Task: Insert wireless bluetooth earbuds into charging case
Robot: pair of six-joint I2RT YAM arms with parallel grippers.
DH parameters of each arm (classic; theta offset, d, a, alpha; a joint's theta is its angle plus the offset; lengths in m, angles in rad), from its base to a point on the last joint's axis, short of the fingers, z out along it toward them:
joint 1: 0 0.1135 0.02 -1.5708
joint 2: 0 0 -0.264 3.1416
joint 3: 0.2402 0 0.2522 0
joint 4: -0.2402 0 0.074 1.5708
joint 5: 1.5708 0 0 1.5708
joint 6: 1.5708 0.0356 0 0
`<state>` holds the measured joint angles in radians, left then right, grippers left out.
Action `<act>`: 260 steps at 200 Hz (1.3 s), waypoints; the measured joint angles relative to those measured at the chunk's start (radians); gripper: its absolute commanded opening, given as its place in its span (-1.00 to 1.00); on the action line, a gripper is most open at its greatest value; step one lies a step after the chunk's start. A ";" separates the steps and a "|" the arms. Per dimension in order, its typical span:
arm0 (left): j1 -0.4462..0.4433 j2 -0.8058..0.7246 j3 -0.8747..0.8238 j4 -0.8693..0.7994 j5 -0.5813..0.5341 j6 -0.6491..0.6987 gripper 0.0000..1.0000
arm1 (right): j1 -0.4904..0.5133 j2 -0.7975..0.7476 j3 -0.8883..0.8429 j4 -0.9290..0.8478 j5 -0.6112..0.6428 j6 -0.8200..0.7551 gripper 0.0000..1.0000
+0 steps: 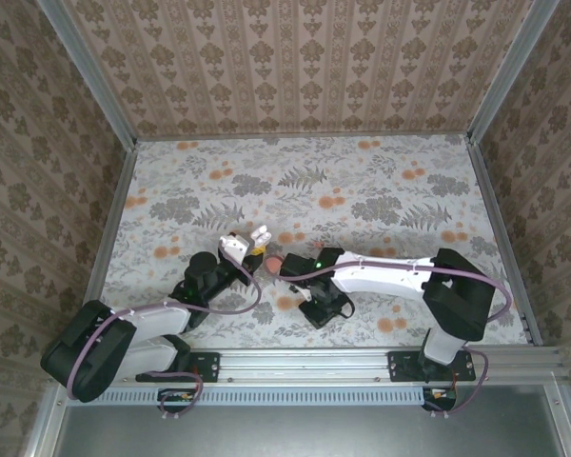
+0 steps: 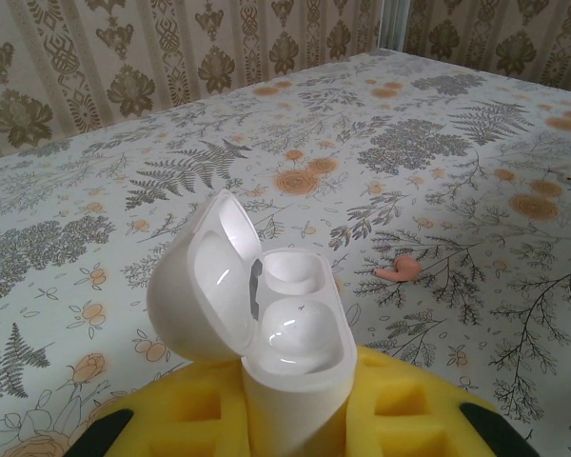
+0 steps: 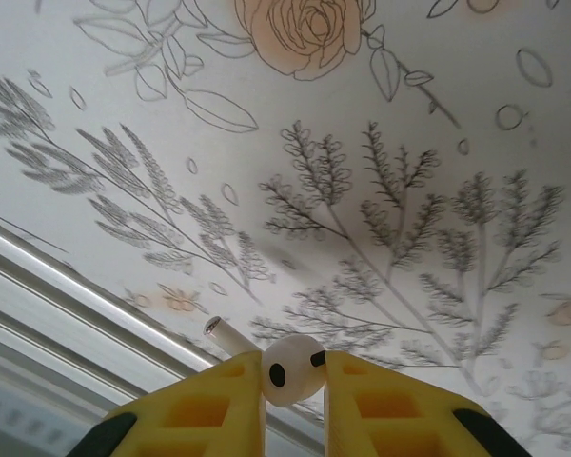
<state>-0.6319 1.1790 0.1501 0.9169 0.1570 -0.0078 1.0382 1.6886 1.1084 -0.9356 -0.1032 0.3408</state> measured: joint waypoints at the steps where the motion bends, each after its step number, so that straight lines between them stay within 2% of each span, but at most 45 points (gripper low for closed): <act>1: 0.000 0.000 0.000 0.000 0.000 0.000 -0.83 | 0.000 0.001 0.001 -0.002 0.001 -0.005 -0.57; 42: 0.010 0.000 0.000 -0.011 0.003 0.000 -0.83 | -0.002 0.076 0.053 -0.089 0.071 -0.212 -0.57; 83: 0.013 -0.001 0.000 -0.014 0.003 0.002 -0.83 | -0.016 0.112 0.054 -0.097 0.098 -0.339 -0.51; 123: 0.024 -0.029 0.000 -0.063 0.003 0.008 -0.83 | -0.034 0.130 0.054 -0.096 0.100 -0.402 -0.44; 145: 0.025 -0.048 0.001 -0.080 0.003 0.010 -0.83 | -0.037 0.138 0.054 -0.092 0.100 -0.423 -0.29; 179: 0.026 -0.071 0.001 -0.106 0.003 0.012 -0.83 | -0.045 0.132 0.054 -0.092 0.100 -0.421 -0.17; 199: 0.032 -0.076 0.001 -0.122 0.003 0.016 -0.83 | -0.059 0.084 0.054 -0.091 0.100 -0.383 -0.18; 219: 0.032 -0.077 0.001 -0.127 0.003 0.020 -0.83 | -0.085 -0.002 0.054 -0.090 0.099 -0.265 -0.20; 260: 0.032 -0.077 0.014 -0.133 0.004 0.023 -0.83 | -0.130 -0.167 0.008 -0.084 0.084 0.166 -0.15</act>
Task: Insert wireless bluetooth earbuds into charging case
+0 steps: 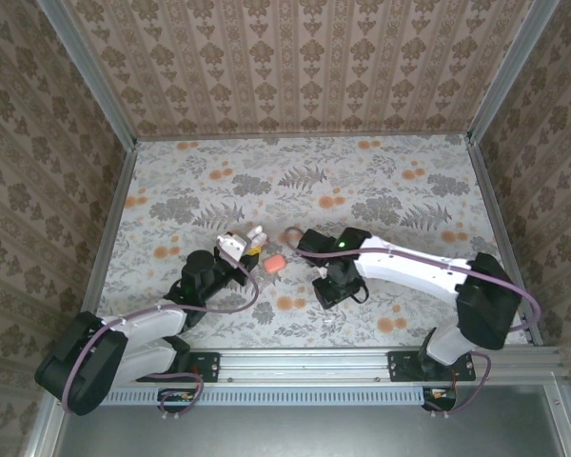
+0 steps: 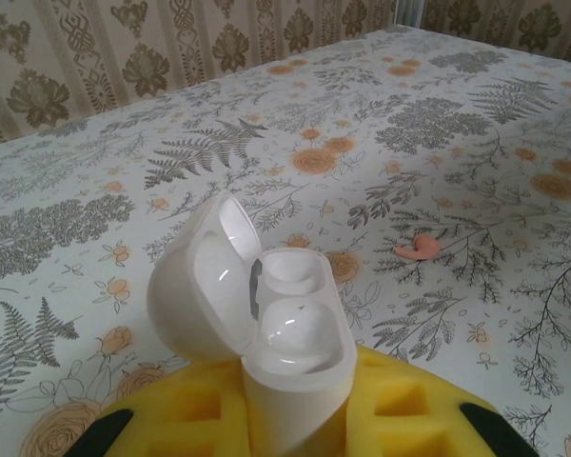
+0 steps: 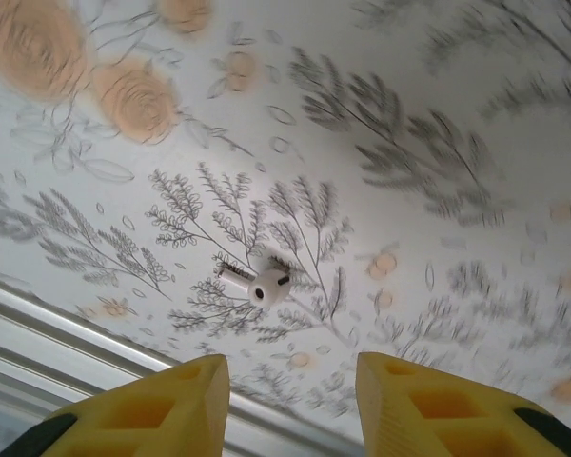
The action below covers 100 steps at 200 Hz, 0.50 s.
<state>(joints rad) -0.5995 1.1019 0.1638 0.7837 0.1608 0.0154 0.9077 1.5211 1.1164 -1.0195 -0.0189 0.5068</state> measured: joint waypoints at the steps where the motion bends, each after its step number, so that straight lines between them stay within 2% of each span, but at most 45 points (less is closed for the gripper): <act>1: 0.000 0.000 0.001 0.000 0.000 0.000 -0.83 | -0.001 -0.006 -0.005 0.001 -0.002 0.022 -0.15; 29: 0.000 0.001 0.016 -0.003 0.001 0.000 -0.83 | -0.011 -0.101 -0.117 0.040 -0.048 0.340 -0.11; 54: 0.000 0.009 0.021 -0.004 0.008 0.003 -0.83 | -0.011 -0.172 -0.247 0.129 -0.084 0.562 -0.09; 79: 0.000 0.011 0.021 -0.008 0.019 0.006 -0.83 | -0.011 -0.193 -0.326 0.200 -0.102 0.703 -0.09; 100: 0.001 0.010 0.021 -0.010 0.025 0.007 -0.83 | -0.010 -0.174 -0.333 0.240 -0.117 0.757 -0.08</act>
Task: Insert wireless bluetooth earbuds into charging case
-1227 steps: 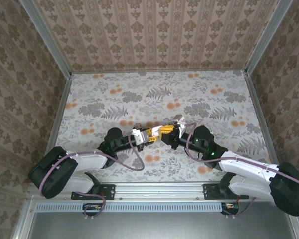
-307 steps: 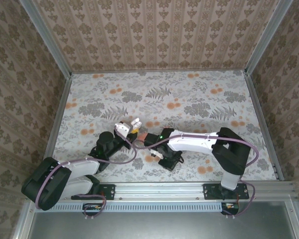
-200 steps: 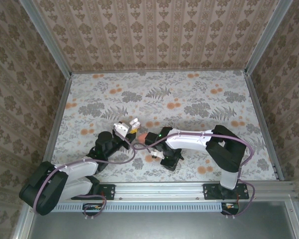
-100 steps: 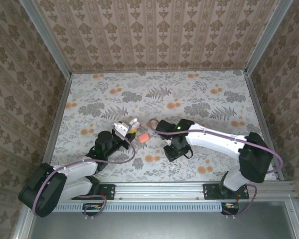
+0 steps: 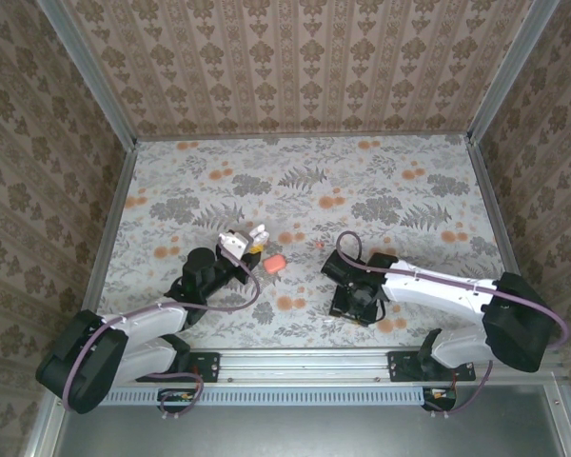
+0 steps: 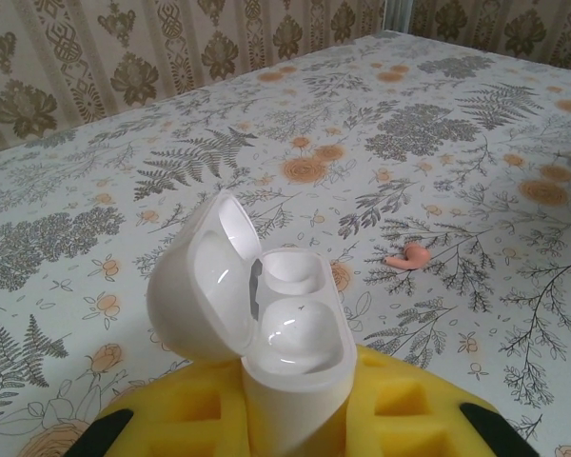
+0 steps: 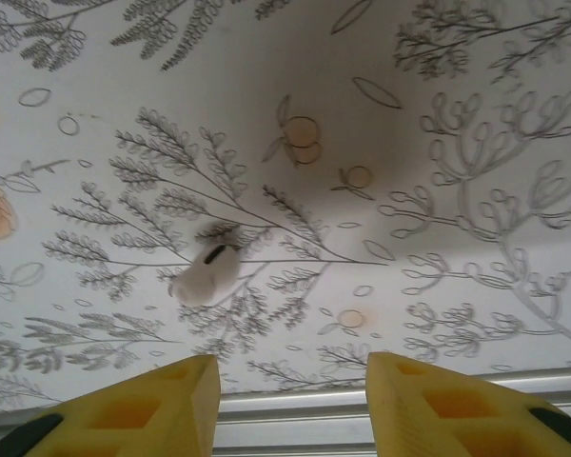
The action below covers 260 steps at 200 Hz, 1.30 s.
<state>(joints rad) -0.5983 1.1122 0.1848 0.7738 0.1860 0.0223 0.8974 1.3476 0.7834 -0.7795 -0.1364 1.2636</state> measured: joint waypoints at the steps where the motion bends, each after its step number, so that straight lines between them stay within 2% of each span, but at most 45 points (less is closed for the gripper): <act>1: 0.000 0.000 0.000 0.000 0.000 0.000 -0.83 | 0.000 0.003 0.000 0.004 -0.002 0.002 -0.08; 77: 0.006 -0.002 0.000 -0.005 0.002 0.000 -0.83 | 0.000 0.158 0.033 0.094 -0.049 0.023 -0.15; 170: 0.021 -0.008 0.000 -0.005 0.012 0.001 -0.83 | 0.013 0.190 0.072 0.084 -0.063 -0.011 -0.17; 260: 0.027 -0.020 0.000 -0.027 0.012 0.005 -0.83 | 0.204 0.232 0.145 -0.005 -0.145 -0.028 -0.19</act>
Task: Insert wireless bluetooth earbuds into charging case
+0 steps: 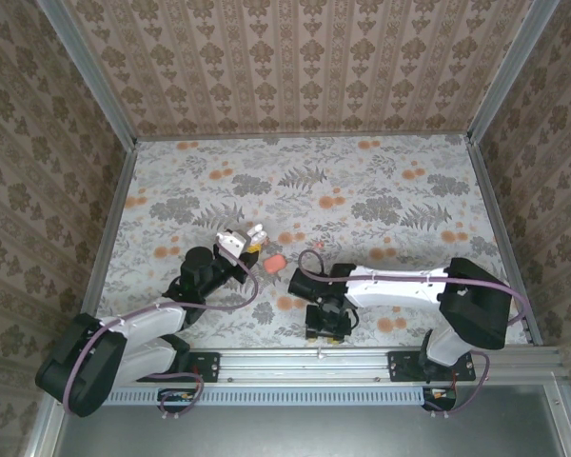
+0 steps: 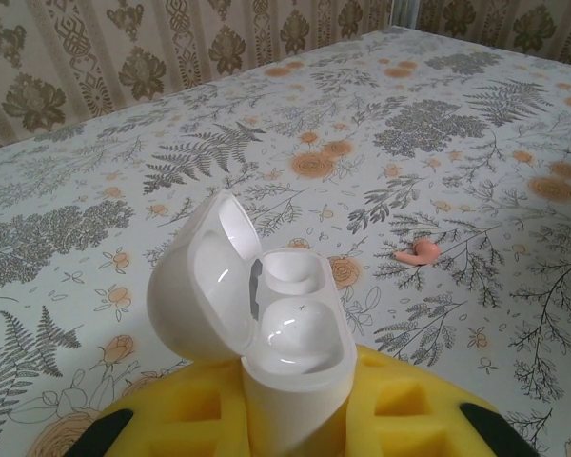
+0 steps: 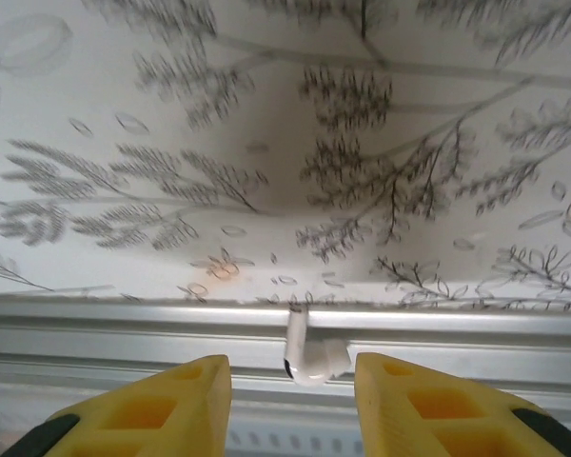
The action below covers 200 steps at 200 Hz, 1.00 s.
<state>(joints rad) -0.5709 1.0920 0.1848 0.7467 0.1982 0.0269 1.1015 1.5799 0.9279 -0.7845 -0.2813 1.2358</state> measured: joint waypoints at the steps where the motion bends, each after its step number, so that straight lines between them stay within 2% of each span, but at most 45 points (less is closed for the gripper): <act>1: 0.000 0.000 0.000 0.000 0.000 0.000 -0.83 | 0.002 0.001 0.000 -0.002 -0.001 0.000 -0.19; 79: 0.003 -0.037 0.000 -0.016 0.000 0.003 -0.83 | 0.055 0.097 0.000 -0.004 -0.050 -0.010 -0.25; 116: 0.003 -0.050 0.000 -0.017 0.000 0.003 -0.83 | 0.060 0.122 0.000 0.000 -0.056 -0.029 -0.34; 159: 0.003 -0.050 0.000 -0.027 0.000 0.003 -0.83 | 0.060 0.130 0.000 0.003 -0.061 -0.044 -0.48; 200: 0.003 -0.050 0.000 -0.041 0.000 0.003 -0.83 | 0.060 0.109 0.000 -0.003 -0.060 -0.055 -0.50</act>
<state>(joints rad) -0.5674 1.0420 0.1848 0.7059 0.1982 0.0303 1.1614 1.6890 0.9279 -0.7872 -0.3412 1.1809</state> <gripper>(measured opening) 0.195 0.255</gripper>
